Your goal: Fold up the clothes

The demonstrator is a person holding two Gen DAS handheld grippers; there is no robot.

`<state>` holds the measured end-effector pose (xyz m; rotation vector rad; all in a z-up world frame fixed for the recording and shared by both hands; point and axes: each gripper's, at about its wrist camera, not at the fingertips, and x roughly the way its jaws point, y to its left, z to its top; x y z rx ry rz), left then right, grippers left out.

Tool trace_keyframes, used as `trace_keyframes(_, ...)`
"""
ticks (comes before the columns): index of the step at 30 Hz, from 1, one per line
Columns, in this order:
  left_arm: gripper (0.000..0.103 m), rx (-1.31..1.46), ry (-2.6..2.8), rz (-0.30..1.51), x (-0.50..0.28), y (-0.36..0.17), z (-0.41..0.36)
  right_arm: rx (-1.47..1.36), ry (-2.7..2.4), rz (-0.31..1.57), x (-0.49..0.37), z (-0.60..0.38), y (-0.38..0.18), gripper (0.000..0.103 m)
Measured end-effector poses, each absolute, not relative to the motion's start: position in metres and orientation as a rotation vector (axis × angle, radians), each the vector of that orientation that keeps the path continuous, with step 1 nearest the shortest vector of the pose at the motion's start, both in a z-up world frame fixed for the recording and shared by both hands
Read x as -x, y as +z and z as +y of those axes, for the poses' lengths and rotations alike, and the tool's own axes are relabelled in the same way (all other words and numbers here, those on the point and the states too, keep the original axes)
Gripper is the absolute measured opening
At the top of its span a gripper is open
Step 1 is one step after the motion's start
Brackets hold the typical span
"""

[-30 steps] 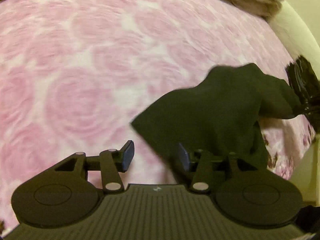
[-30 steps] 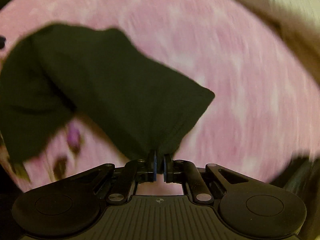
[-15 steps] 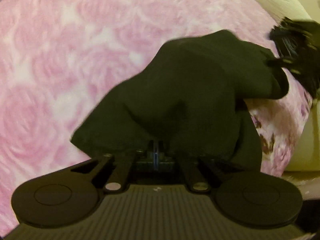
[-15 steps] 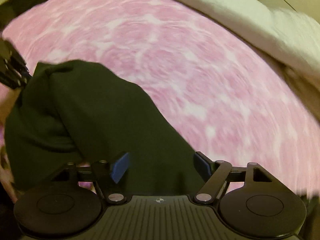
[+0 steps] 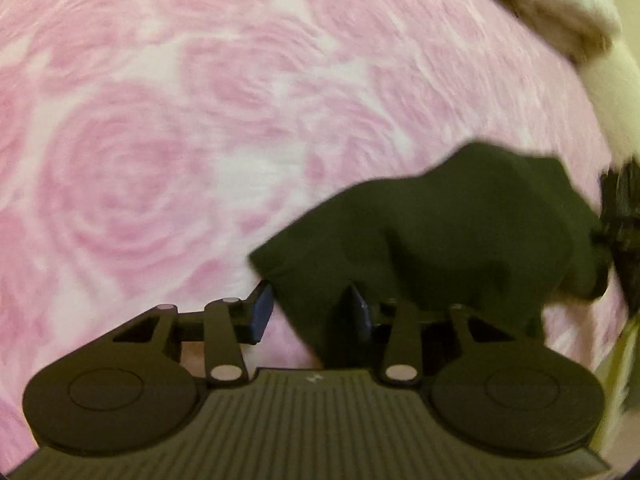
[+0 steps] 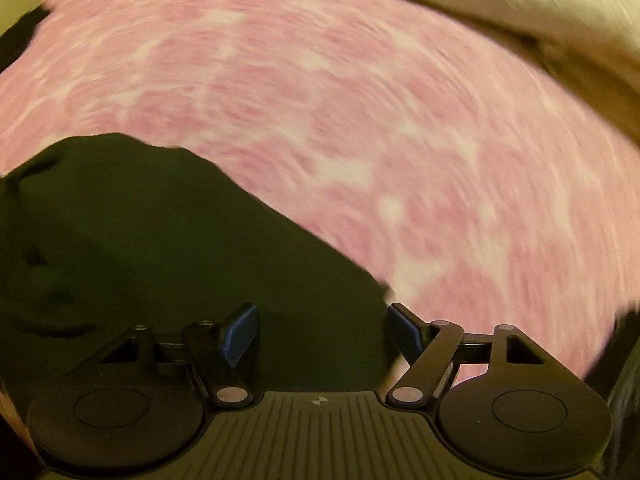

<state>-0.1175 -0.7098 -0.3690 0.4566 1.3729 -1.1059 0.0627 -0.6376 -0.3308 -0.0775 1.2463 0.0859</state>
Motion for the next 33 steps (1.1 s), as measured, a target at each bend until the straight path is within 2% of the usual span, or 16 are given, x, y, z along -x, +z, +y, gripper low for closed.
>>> trace_keyframes(2, 0.01, -0.508, -1.153, 1.325, 0.129, -0.365, -0.719, 0.014, 0.052, 1.251, -0.063, -0.65, -0.335, 0.075)
trace_keyframes(4, 0.004, -0.526, -1.183, 1.303, 0.136, -0.359, -0.723, -0.054, 0.038, 1.241, -0.065, -0.66, -0.339, 0.075)
trace_keyframes(7, 0.003, -0.516, -1.184, 1.257, 0.135, -0.344, -0.717, -0.159, 0.031, 1.244, -0.07, -0.666, -0.342, 0.073)
trace_keyframes(8, 0.003, -0.506, -1.177, 1.25, 0.132, -0.339, -0.714, -0.189, 0.028, 1.238, -0.069, -0.668, -0.34, 0.052)
trace_keyframes(9, 0.003, -0.49, -1.174, 1.236, 0.127, -0.33, -0.712, -0.218, 0.025, 1.233, -0.069, -0.669, -0.337, 0.027)
trace_keyframes(10, 0.002, -0.474, -1.171, 1.223, 0.122, -0.321, -0.71, -0.247, 0.022, 1.227, -0.069, -0.671, -0.335, 0.02)
trace_keyframes(11, 0.002, -0.454, -1.169, 1.206, 0.115, -0.31, -0.709, -0.246, 0.024, 1.205, -0.07, -0.669, -0.324, 0.008)
trace_keyframes(18, 0.002, -0.338, -1.154, 0.983, 0.062, -0.216, -0.726, -0.202, 0.06, 0.992, -0.086, -0.661, -0.227, 0.004)
trace_keyframes(27, 0.002, -0.215, -1.117, 0.454, -0.015, -0.013, -0.754, -0.083, 0.107, 0.513, -0.161, -0.68, -0.049, 0.004)
trace_keyframes(30, 0.002, -0.173, -1.119, 0.279, -0.018, 0.057, -0.739, -0.017, 0.092, 0.361, -0.153, -0.67, 0.008, 0.004)
trace_keyframes(33, 0.002, -0.136, -1.131, 0.181, -0.011, 0.096, -0.712, 0.04, 0.078, 0.22, -0.124, -0.652, 0.055, 0.004)
